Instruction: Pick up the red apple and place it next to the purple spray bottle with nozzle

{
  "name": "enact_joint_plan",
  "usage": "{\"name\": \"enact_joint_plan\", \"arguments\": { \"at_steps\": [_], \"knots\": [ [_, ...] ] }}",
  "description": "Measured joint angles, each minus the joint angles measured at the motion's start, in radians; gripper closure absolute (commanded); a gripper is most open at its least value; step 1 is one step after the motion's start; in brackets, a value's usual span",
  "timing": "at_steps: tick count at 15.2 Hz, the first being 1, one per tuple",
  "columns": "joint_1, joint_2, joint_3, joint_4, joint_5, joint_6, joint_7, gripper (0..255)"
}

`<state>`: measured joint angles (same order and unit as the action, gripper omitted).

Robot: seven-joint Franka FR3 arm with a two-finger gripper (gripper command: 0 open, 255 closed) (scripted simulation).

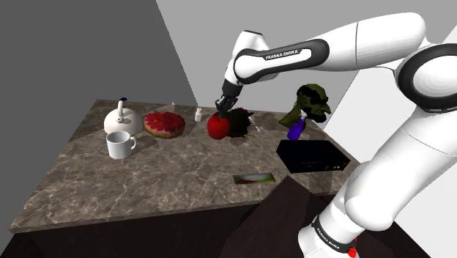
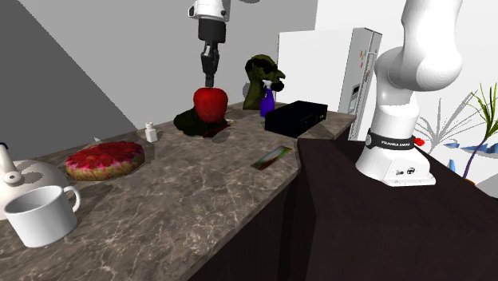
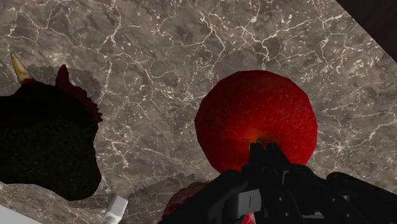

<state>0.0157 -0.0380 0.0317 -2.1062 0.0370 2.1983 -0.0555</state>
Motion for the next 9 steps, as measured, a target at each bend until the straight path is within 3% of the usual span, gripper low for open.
{"name": "enact_joint_plan", "arguments": {
  "at_steps": [9],
  "knots": [
    [0.0,-0.035,0.0,0.086,-0.002,-0.121,0.004,255]
  ]
}}
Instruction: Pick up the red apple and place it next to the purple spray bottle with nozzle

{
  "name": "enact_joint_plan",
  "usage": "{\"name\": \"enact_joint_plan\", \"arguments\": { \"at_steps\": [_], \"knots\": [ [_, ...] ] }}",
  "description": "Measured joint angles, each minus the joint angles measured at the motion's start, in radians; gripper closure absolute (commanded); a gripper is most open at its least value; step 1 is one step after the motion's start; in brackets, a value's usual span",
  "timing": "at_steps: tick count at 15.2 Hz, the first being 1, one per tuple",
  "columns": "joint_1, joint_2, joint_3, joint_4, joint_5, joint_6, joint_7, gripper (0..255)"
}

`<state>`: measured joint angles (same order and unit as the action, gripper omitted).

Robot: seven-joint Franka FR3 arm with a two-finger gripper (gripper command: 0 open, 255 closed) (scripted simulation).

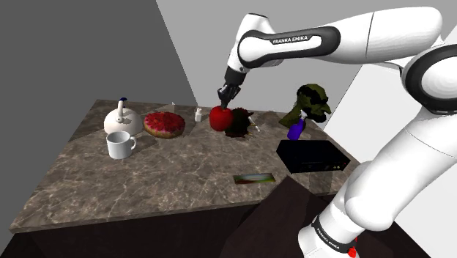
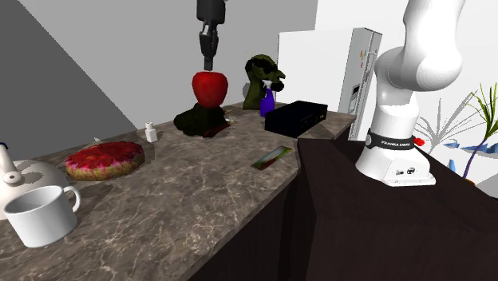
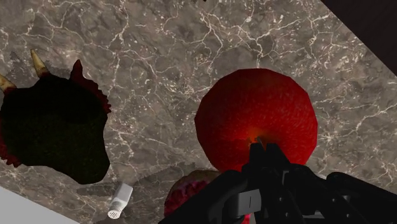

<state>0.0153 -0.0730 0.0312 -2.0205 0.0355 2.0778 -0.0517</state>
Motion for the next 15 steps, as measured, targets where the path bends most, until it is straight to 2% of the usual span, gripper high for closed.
{"name": "enact_joint_plan", "arguments": {
  "at_steps": [11,15],
  "knots": [
    [-0.002,-0.016,-0.002,0.13,-0.001,-0.146,0.001,255],
    [-0.032,-0.044,-0.039,0.111,0.004,-0.158,-0.066,255]
  ]
}}
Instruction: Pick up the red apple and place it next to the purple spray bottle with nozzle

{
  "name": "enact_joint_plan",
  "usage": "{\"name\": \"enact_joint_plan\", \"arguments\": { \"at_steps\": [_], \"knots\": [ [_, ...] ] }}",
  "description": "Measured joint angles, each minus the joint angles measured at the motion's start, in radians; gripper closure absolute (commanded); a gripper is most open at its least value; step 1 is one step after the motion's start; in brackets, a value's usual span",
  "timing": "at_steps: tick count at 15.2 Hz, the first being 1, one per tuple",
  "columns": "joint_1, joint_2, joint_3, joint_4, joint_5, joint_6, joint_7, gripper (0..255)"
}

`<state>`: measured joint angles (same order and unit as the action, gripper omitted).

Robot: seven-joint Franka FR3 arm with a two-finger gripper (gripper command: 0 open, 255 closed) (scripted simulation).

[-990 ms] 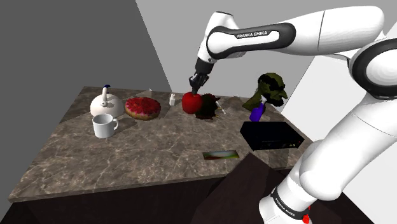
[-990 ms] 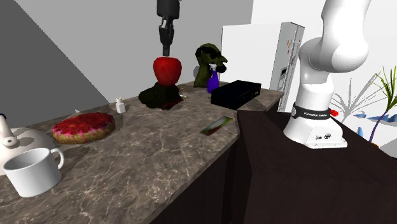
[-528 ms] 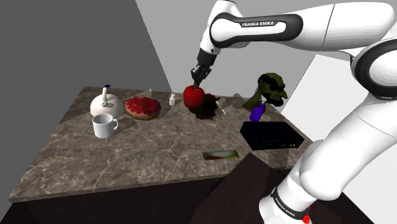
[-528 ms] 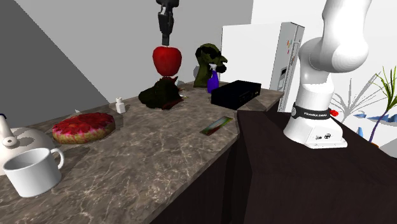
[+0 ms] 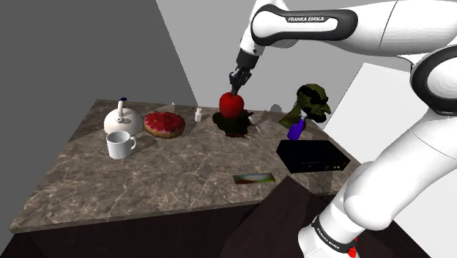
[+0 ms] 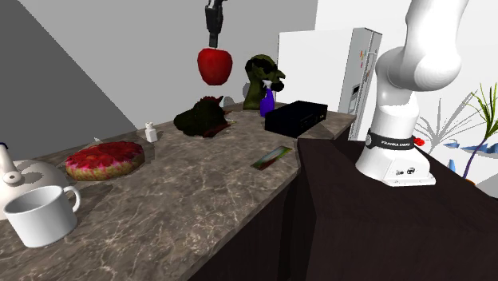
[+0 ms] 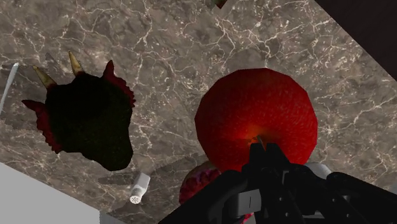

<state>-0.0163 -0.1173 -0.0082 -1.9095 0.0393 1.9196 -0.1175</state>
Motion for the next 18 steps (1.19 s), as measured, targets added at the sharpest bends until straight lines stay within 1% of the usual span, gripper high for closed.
{"name": "enact_joint_plan", "arguments": {
  "at_steps": [1,5,9,13,18],
  "knots": [
    [-0.01,0.008,-0.013,0.014,0.001,-0.007,-0.023,255],
    [-0.053,-0.019,-0.069,-0.017,0.006,-0.008,-0.122,255],
    [-0.093,-0.013,-0.124,-0.018,0.011,-0.005,-0.219,255],
    [-0.133,0.003,-0.179,0.006,0.018,-0.018,-0.316,255],
    [-0.189,0.055,-0.251,0.069,0.037,-0.041,-0.448,255]
  ]
}}
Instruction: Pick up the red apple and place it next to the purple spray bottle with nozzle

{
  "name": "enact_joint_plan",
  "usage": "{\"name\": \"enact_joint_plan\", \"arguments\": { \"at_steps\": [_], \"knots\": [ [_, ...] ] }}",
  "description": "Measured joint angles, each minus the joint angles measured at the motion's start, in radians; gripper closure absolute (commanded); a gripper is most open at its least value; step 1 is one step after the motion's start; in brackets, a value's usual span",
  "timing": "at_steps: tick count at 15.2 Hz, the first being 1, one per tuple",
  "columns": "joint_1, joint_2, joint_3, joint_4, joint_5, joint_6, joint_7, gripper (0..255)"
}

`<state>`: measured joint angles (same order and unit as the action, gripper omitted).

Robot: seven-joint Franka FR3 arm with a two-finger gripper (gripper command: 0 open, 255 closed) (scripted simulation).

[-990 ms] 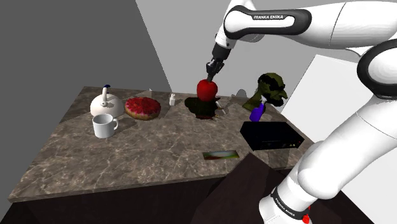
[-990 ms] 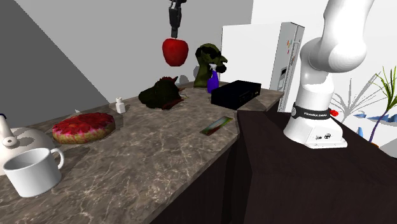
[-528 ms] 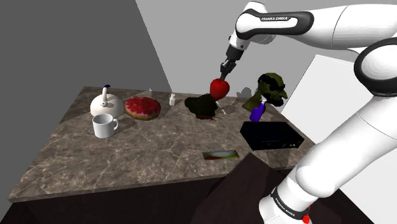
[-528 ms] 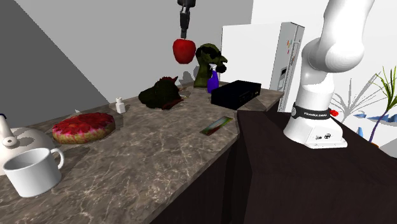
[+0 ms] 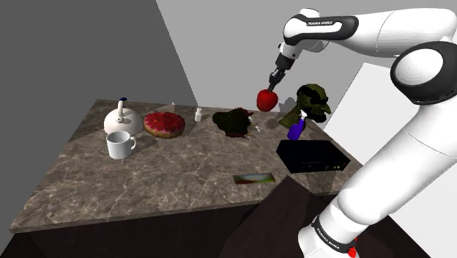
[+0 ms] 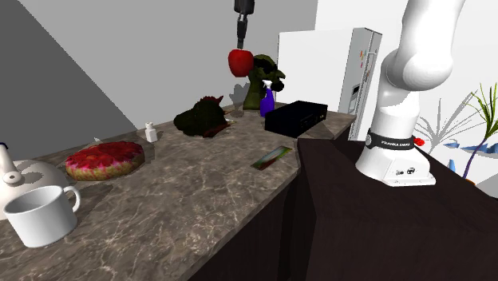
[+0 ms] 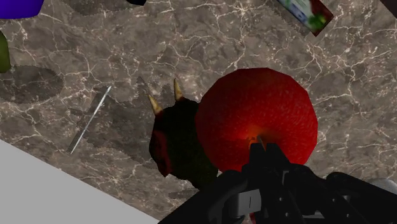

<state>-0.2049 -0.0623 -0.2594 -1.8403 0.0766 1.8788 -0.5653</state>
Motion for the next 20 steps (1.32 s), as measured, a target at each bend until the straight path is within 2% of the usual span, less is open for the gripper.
{"name": "enact_joint_plan", "arguments": {
  "at_steps": [10,15,20],
  "knots": [
    [-0.124,0.163,-0.121,0.197,0.075,-0.069,-0.252,255],
    [-0.209,0.294,-0.163,0.358,0.139,-0.126,-0.372,255],
    [-0.33,0.467,-0.185,0.598,0.219,-0.222,-0.477,255]
  ]
}}
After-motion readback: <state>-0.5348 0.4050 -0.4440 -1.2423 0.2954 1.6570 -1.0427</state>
